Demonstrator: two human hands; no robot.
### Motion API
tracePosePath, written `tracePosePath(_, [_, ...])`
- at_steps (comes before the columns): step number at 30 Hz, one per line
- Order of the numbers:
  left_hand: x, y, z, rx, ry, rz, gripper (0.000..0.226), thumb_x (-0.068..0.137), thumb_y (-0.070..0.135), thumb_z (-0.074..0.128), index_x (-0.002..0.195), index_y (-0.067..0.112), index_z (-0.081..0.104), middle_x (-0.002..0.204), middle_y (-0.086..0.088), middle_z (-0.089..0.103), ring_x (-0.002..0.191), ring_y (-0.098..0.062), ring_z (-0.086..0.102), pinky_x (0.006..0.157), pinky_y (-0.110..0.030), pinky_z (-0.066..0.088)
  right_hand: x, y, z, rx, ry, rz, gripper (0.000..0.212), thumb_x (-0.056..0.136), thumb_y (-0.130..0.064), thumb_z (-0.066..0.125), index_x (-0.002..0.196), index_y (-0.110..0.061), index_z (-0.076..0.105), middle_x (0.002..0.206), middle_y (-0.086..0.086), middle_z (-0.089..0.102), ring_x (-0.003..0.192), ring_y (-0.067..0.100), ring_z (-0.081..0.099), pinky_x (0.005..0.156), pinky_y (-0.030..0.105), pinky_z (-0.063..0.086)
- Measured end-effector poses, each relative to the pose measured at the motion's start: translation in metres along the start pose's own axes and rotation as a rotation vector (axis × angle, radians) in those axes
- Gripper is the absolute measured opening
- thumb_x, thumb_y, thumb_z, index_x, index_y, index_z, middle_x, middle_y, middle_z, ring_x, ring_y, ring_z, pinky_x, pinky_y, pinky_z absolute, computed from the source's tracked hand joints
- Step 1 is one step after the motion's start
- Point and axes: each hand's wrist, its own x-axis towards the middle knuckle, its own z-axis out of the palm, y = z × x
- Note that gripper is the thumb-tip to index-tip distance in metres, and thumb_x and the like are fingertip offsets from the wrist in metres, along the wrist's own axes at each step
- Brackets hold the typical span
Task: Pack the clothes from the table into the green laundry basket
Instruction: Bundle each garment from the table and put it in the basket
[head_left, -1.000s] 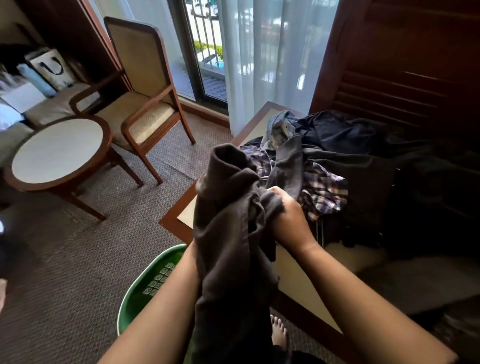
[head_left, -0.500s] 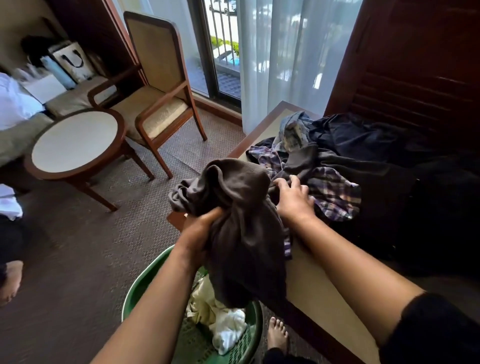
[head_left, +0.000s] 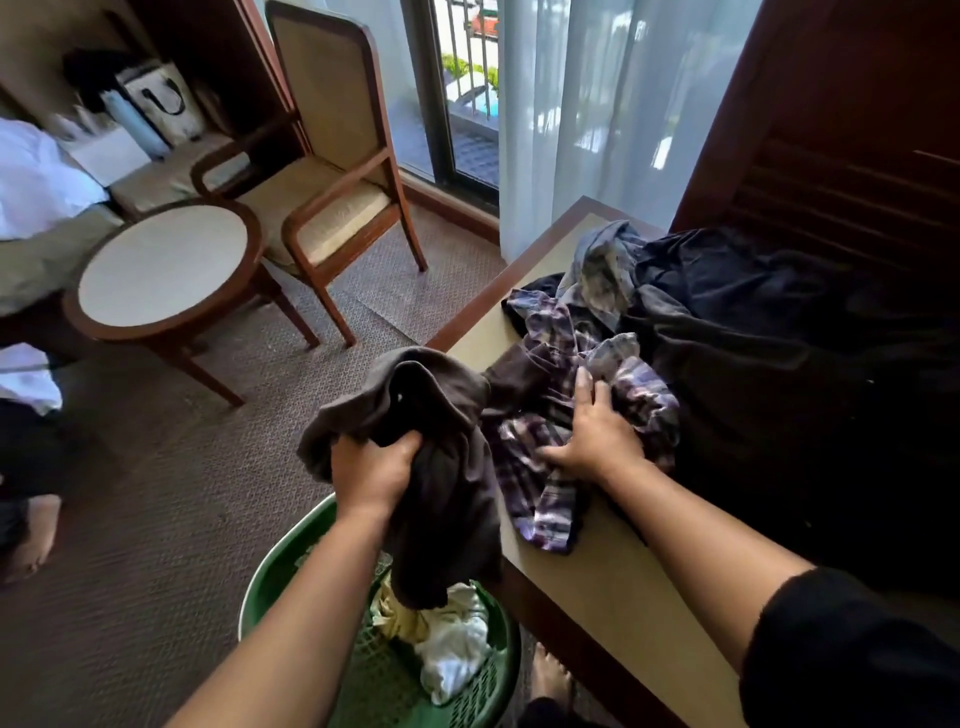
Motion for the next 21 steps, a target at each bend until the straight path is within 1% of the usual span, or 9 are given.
tracePosePath(2, [0.003,-0.012,0.001,0.046,-0.021,-0.027,0.057,0.061,0.045,0.073,0.109,0.013,0.077,0.110,-0.003,0.078,0.115,-0.020,0.068,0.106,-0.035,0.048,-0.001,-0.002,0.003,-0.077,0.014,0.032,0.098,0.082,-0.044,0.074,0.157,-0.019,0.014,0.152,0.014,0.034,0.118,0.036,0.061,0.088,0.040,0.052])
tracePosePath(4, [0.003,-0.022,0.001,0.083,-0.047,-0.023,0.055,0.063,0.044,0.074,0.108,0.014,0.077,0.111,-0.005,0.077,0.117,-0.023,0.066,0.108,-0.036,0.047,-0.003,-0.004,0.001,-0.091,0.084,0.014,0.051,0.085,-0.034,0.066,0.130,-0.018,0.049,0.128,0.013,0.061,0.110,0.034,0.065,0.083,0.039,0.053])
tracePosePath(5, [0.002,-0.025,0.001,0.098,-0.055,-0.017,0.051,0.065,0.041,0.076,0.108,0.014,0.078,0.112,-0.005,0.077,0.117,-0.024,0.066,0.107,-0.035,0.046,-0.005,-0.005,-0.002,-0.069,0.119,0.001,0.034,0.085,-0.034,0.062,0.115,-0.017,0.058,0.116,0.013,0.067,0.107,0.034,0.066,0.080,0.037,0.052])
tracePosePath(9, [0.000,-0.031,-0.003,0.093,-0.058,-0.032,0.040,0.072,0.033,0.082,0.106,0.014,0.077,0.112,-0.007,0.077,0.117,-0.025,0.066,0.106,-0.034,0.047,-0.020,-0.007,-0.005,-0.021,0.264,-0.141,0.029,0.077,-0.039,0.057,0.085,-0.015,0.070,0.100,0.007,0.069,0.100,0.033,0.062,0.079,0.036,0.047])
tracePosePath(13, [-0.002,-0.033,-0.008,0.033,-0.047,-0.015,0.035,0.075,0.021,0.084,0.108,0.011,0.077,0.114,-0.011,0.076,0.119,-0.028,0.066,0.108,-0.040,0.047,-0.050,-0.006,-0.009,0.074,0.481,-0.432,0.012,0.068,-0.032,0.068,0.070,-0.020,0.071,0.109,-0.005,0.060,0.105,0.026,0.047,0.084,0.037,0.034])
tracePosePath(15, [-0.004,-0.035,-0.011,0.025,-0.057,-0.015,0.036,0.075,0.021,0.084,0.109,0.010,0.077,0.115,-0.013,0.076,0.119,-0.029,0.065,0.108,-0.042,0.047,-0.073,-0.015,-0.014,0.237,0.530,-0.620,0.009,0.068,-0.023,0.072,0.064,-0.019,0.066,0.100,-0.007,0.065,0.100,0.021,0.052,0.086,0.038,0.038])
tracePosePath(16, [-0.004,-0.037,-0.012,0.026,-0.071,-0.013,0.038,0.075,0.023,0.084,0.110,0.011,0.077,0.116,-0.012,0.076,0.120,-0.029,0.065,0.108,-0.042,0.047,-0.084,-0.023,-0.016,0.346,0.472,-0.668,0.010,0.070,-0.020,0.068,0.063,-0.016,0.063,0.088,-0.006,0.066,0.089,0.018,0.056,0.082,0.038,0.043])
tracePosePath(18, [-0.006,-0.040,-0.015,0.014,-0.103,-0.011,0.048,0.069,0.036,0.081,0.112,0.016,0.075,0.117,-0.008,0.075,0.120,-0.025,0.065,0.108,-0.038,0.047,-0.102,-0.042,-0.018,0.648,0.241,-0.591,0.016,0.072,-0.016,0.056,0.062,-0.003,0.052,0.065,0.000,0.058,0.065,0.017,0.050,0.064,0.041,0.043])
tracePosePath(21, [-0.010,-0.047,-0.022,-0.015,-0.113,-0.004,0.065,0.061,0.047,0.073,0.118,0.017,0.072,0.120,-0.004,0.074,0.120,-0.020,0.065,0.107,-0.032,0.047,-0.119,-0.056,-0.026,1.305,-0.061,-0.362,0.010,0.070,0.001,0.043,0.065,0.009,0.044,0.063,0.011,0.048,0.061,0.023,0.046,0.054,0.037,0.036])
